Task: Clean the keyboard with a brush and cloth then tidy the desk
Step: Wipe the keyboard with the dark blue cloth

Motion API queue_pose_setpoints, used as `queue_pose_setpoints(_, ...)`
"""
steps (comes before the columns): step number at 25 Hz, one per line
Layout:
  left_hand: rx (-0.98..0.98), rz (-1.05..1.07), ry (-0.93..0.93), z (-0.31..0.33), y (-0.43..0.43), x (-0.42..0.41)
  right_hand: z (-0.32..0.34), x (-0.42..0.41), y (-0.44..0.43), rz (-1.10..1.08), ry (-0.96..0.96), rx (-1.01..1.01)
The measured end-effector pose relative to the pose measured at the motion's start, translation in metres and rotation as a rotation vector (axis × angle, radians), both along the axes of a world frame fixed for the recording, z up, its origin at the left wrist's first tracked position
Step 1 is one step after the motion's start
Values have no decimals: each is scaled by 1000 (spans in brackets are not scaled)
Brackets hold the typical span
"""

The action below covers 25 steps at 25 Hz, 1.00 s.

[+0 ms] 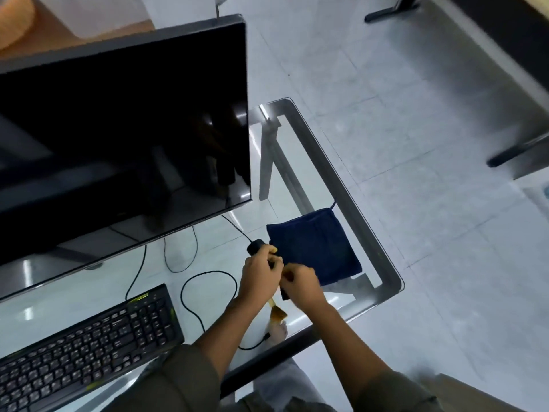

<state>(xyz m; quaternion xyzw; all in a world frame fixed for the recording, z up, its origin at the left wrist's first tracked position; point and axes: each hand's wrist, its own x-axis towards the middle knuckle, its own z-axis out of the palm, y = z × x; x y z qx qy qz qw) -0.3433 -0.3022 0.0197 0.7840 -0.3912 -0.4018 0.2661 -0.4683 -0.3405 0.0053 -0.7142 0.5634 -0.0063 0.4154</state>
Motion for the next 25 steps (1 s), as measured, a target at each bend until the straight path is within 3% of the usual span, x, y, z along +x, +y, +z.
queue_pose_setpoints(2, 81, -14, -94, -5, -65, -79, -23, -89, -74, -200, -2, -60)
queue_pose_setpoints(5, 187, -71, -290, -1, -78, -84, -20, -115, -106, -370, 99, -173)
queue_pose_setpoints(10, 400, -145, -383, -7, -96, -90, -21, -122, -123, -323, 241, -78)
queue_pose_setpoints(15, 333, -50, -248, -13, -89, -96, -22, -120, -120, -397, 113, 66)
queue_pose_setpoints(19, 212, -34, -30, 9, -78, -77, 18, -118, -110, -386, -137, -2)
queue_pose_setpoints(25, -13, -159, -62, 54, -23, 3, 66, -89, -90, -53, -231, 34)
